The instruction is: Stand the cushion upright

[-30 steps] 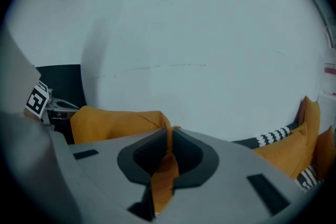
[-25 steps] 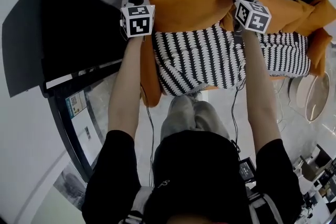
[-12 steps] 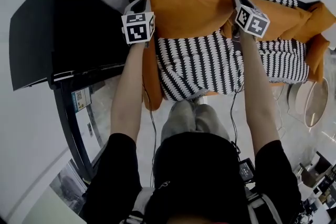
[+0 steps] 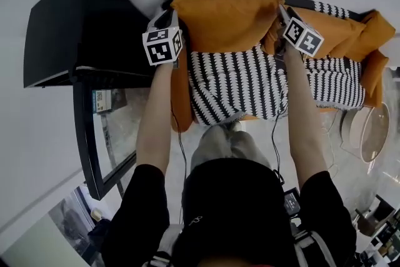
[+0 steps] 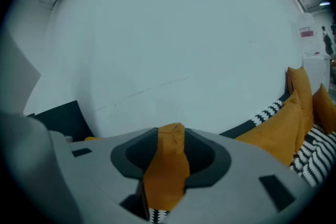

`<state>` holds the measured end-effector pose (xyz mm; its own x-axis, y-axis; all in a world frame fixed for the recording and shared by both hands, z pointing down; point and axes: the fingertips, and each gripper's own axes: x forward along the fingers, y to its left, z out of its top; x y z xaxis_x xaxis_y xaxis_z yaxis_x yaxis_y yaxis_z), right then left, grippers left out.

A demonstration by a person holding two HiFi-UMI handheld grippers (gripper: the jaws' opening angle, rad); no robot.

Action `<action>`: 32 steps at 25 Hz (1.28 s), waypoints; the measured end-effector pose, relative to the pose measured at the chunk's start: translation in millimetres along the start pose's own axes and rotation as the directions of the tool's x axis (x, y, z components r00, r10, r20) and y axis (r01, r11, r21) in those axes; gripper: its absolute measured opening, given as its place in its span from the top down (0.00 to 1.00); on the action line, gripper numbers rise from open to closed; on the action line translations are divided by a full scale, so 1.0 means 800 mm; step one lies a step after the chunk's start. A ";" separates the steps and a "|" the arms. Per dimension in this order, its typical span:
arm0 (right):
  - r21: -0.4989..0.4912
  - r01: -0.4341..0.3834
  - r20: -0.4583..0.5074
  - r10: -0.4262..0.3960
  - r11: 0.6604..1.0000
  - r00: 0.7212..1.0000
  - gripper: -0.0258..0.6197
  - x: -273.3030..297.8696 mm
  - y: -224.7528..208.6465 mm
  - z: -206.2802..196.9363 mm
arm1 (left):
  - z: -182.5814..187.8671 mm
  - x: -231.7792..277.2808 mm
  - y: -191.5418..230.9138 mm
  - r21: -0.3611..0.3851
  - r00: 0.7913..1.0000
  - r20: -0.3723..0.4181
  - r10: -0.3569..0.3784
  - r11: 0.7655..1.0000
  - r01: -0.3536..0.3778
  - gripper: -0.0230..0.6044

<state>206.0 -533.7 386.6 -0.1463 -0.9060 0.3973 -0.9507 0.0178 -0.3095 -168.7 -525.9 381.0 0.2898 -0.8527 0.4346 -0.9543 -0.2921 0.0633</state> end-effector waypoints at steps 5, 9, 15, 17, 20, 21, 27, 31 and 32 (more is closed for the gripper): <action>0.008 -0.101 0.070 0.100 0.995 0.993 0.79 -0.061 0.023 0.011 | 0.021 -0.062 -0.026 -0.057 0.995 0.085 0.042 0.998 -0.037 0.92; -0.063 -0.191 0.130 0.198 0.980 0.971 0.89 -0.126 0.050 0.021 | 0.029 -0.120 -0.063 -0.077 0.987 0.135 0.087 0.994 -0.077 0.92; -0.189 -0.282 0.215 0.320 0.941 0.923 0.92 -0.237 0.084 0.051 | 0.047 -0.205 -0.142 -0.081 0.969 0.222 0.113 0.992 -0.097 0.94; -0.234 -0.295 0.219 0.346 0.926 0.912 0.93 -0.271 0.094 0.051 | 0.054 -0.235 -0.169 -0.093 0.960 0.254 0.121 0.991 -0.100 0.94; -0.278 -0.299 0.208 0.361 0.913 0.909 0.93 -0.312 0.105 0.046 | 0.060 -0.272 -0.212 -0.076 0.950 0.284 0.127 0.991 -0.109 0.94; -0.286 -0.300 0.208 0.365 0.910 0.908 0.93 -0.325 0.107 0.044 | 0.060 -0.281 -0.228 -0.053 0.950 0.288 0.124 0.992 -0.114 0.94; -0.334 -0.310 0.237 0.398 0.890 0.886 0.93 -0.387 0.125 0.050 | 0.061 -0.330 -0.300 0.013 0.939 0.334 0.081 0.996 -0.091 0.94; -0.382 -0.309 0.244 0.418 0.871 0.875 0.93 -0.408 0.138 0.049 | 0.062 -0.343 -0.319 0.051 0.936 0.348 0.060 0.995 -0.083 0.94; -0.396 -0.312 0.238 0.425 0.863 0.873 0.94 -0.410 0.142 0.047 | 0.061 -0.343 -0.319 0.057 0.937 0.343 0.064 0.994 -0.089 0.94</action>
<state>156.3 -250.3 188.9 -0.4668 -0.8843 0.0096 -0.8835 0.4658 -0.0489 -1.1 -238.2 202.0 0.2355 -0.9664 0.1029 -0.9706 -0.2393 -0.0265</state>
